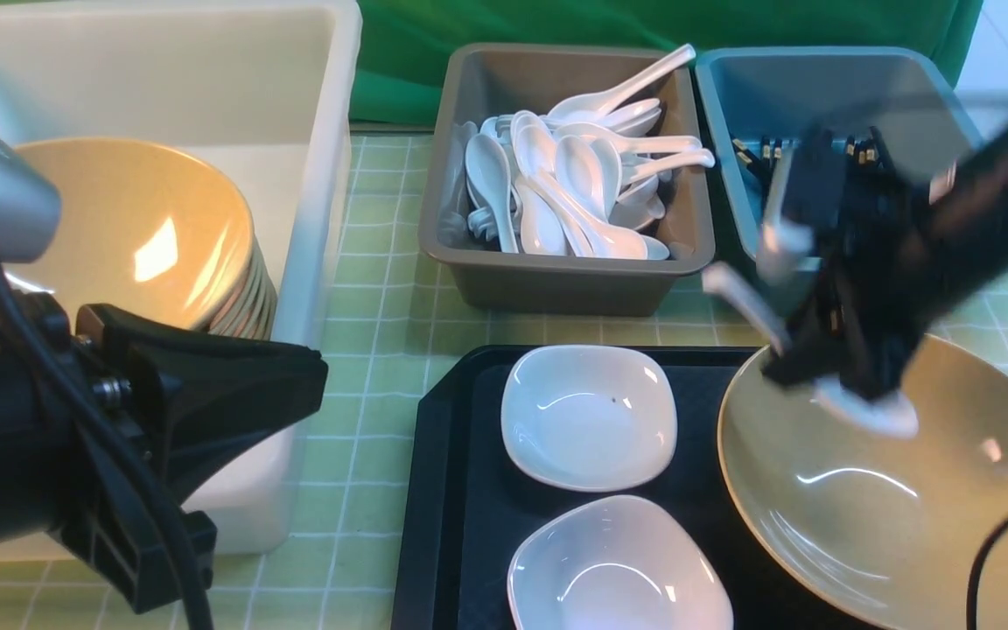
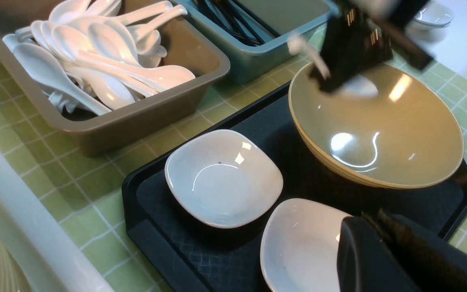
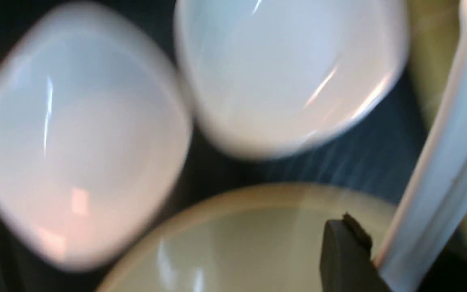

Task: On green table put chopsticks spoon bowls plates into blue grey white boxes.
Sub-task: 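Reach down and grasp the white spoon resting in the bowl with the right gripper, then place the white spoon into the bin of spoons with the right gripper, then grasp the large bowl on the tray by its rim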

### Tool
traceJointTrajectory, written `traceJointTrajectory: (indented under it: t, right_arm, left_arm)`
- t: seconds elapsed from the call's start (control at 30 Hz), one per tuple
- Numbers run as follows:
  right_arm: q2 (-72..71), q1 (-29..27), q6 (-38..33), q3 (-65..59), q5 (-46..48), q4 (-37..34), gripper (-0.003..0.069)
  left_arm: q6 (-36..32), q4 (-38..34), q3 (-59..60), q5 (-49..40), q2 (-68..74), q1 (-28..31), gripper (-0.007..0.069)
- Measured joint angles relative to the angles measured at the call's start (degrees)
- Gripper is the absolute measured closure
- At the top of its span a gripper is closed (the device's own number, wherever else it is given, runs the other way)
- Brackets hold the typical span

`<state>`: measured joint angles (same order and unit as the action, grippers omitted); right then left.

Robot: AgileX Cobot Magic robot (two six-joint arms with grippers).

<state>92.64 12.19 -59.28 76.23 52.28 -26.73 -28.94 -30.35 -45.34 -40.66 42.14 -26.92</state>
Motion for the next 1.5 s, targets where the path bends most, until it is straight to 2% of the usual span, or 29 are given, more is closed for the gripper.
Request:
traceJointTrajectory:
  t: [0.07, 0.17, 0.23, 0.27, 0.33, 0.37, 0.43, 0.67, 0.87, 0.93, 1.03, 1.07, 1.2, 1.3, 1.33, 1.37, 1.5]
  right_arm:
    - [0.06, 0.3, 0.78, 2.0, -0.54, -2.13, 0.0479]
    - [1.56, 2.02, 1.62, 8.46, -7.64, -10.64, 0.0479]
    - [3.75, 3.74, 1.7, 10.79, -16.16, -16.16, 0.0479]
    - [5.95, 5.11, 1.7, 11.55, -23.4, -19.66, 0.0479]
    - [8.33, 6.05, 1.57, 11.92, -28.93, -22.16, 0.0479]
    - [11.11, 7.24, 1.57, 12.37, -36.26, -25.21, 0.0479]
    - [16.95, 8.3, 1.57, 13.42, -43.58, -27.69, 0.0479]
    - [27.38, 8.51, 4.59, 16.83, -48.03, -29.64, 0.0475]
    - [26.79, 8.51, 4.6, 17.51, -49.31, -29.96, 0.0365]
    - [25.51, 8.1, 2.9, 17.51, -46.52, -29.9, 0.0277]
    - [22.36, 6.18, 1.69, 17.51, -38.35, -29.46, 0.0207]
    - [21.83, 5.76, 1.63, 17.51, -37.66, -29.37, 0.0202]
    - [14.53, -0.51, 1.14, 17.51, -20.74, -27.58, 0.0187]
    - [6.67, -6.67, 1.29, 17.51, -4.52, -23.68, 0.0185]
    - [5.65, -7.04, 1.34, 17.51, -3.51, -23.02, 0.0185]
    - [2.16, -9.51, 2.7, 17.57, 3.63, -20.83, 0.0185]
    - [-5.47, -11.38, 5.56, 17.89, 13.98, -16.54, 0.0185]
  left_arm:
    - [0.0, 0.0, 0.0, 0.0, 0.0, 0.0, 0.0627]
    - [0.0, 0.0, 0.0, 0.0, 0.0, 0.0, 0.0627]
    - [0.0, 0.0, 0.0, 0.0, 0.0, 0.0, 0.0627]
    - [0.0, 0.0, 0.0, 0.0, 0.0, 0.0, 0.0627]
    - [0.0, 0.0, 0.0, 0.0, 0.0, 0.0, 0.0627]
    - [0.0, 0.0, 0.0, 0.0, 0.0, 0.0, 0.0627]
    - [0.0, 0.0, 0.0, 0.0, 0.0, 0.0, 0.0627]
    - [0.0, 0.0, 0.0, -1.0, 0.0, 0.0, 0.0627]
    - [0.0, -0.05, 0.0, -1.93, 0.0, 0.0, 0.0627]
    - [0.0, 0.01, 0.0, -1.93, 0.0, 0.0, 0.0627]
    - [0.47, 0.31, 0.0, -1.59, 0.06, 0.0, 0.0627]
    - [0.61, 0.34, 0.0, -1.53, 0.12, 0.0, 0.0627]
    - [4.82, 0.41, 0.0, -1.62, 1.34, 0.0, 0.0627]
    - [6.27, 0.41, 1.76, -2.56, 3.07, 0.0, 0.0627]
    - [6.31, 0.41, 1.94, -2.58, 3.22, 0.0, 0.0627]
    - [6.53, 0.28, 3.47, -2.98, 4.52, 0.0, 0.0627]
    - [6.22, -2.45, 7.05, -2.84, 10.56, 0.0, 0.0627]
